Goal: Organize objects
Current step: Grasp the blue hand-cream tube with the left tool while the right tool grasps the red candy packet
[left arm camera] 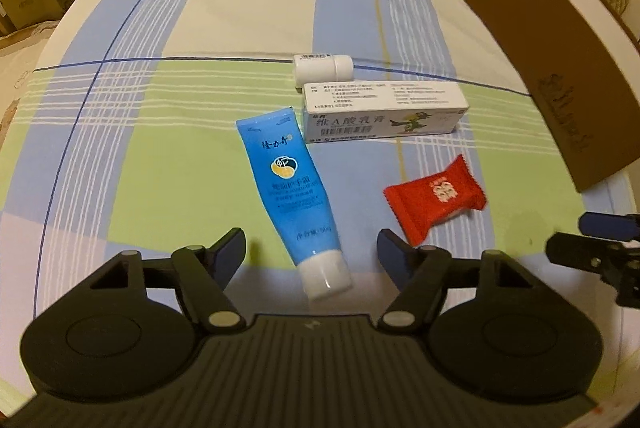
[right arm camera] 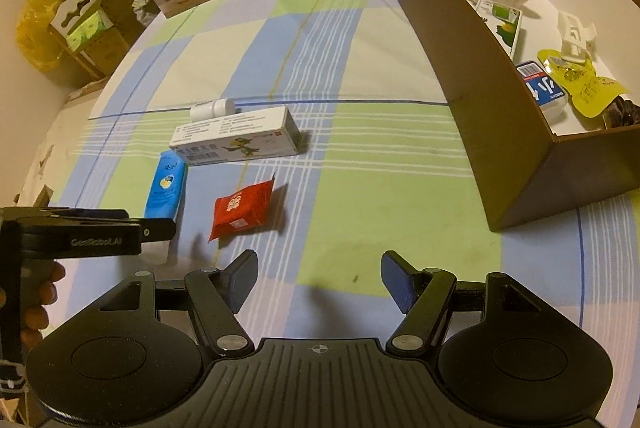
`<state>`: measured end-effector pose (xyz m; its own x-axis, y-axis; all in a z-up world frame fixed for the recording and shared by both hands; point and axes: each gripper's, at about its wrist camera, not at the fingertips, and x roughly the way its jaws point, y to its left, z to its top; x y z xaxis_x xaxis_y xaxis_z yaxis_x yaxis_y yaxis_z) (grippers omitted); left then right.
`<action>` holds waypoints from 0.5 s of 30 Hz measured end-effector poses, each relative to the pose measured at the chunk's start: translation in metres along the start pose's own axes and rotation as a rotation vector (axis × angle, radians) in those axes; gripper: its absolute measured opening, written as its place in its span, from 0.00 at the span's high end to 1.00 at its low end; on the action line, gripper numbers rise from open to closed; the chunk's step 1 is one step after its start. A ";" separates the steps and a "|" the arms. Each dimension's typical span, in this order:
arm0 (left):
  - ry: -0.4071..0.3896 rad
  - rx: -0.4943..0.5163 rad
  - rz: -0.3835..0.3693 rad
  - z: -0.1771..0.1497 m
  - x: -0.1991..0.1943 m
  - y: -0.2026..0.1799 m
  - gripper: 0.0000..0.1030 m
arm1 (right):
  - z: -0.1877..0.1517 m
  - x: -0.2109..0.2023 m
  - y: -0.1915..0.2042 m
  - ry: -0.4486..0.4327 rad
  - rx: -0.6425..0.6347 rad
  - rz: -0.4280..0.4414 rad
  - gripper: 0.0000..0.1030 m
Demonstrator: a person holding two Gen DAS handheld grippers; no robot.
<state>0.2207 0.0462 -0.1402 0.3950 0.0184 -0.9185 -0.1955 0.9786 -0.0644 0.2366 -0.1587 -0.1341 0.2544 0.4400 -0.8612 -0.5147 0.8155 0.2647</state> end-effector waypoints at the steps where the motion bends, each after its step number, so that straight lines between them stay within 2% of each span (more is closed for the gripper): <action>1: 0.002 0.000 0.001 0.001 0.002 0.001 0.37 | 0.001 0.001 0.000 0.001 0.000 0.000 0.36; 7: 0.023 -0.010 0.006 0.006 0.015 0.005 0.46 | 0.005 0.008 0.005 0.004 -0.021 0.012 0.36; 12: 0.016 -0.013 0.007 0.005 0.019 0.010 0.68 | 0.013 0.016 0.018 -0.009 -0.097 0.046 0.36; 15: 0.008 -0.026 0.016 0.004 0.018 0.016 0.70 | 0.018 0.022 0.028 -0.030 -0.162 0.085 0.36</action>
<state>0.2280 0.0628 -0.1564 0.3846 0.0325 -0.9225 -0.2252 0.9725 -0.0596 0.2426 -0.1196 -0.1374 0.2274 0.5177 -0.8248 -0.6597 0.7049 0.2605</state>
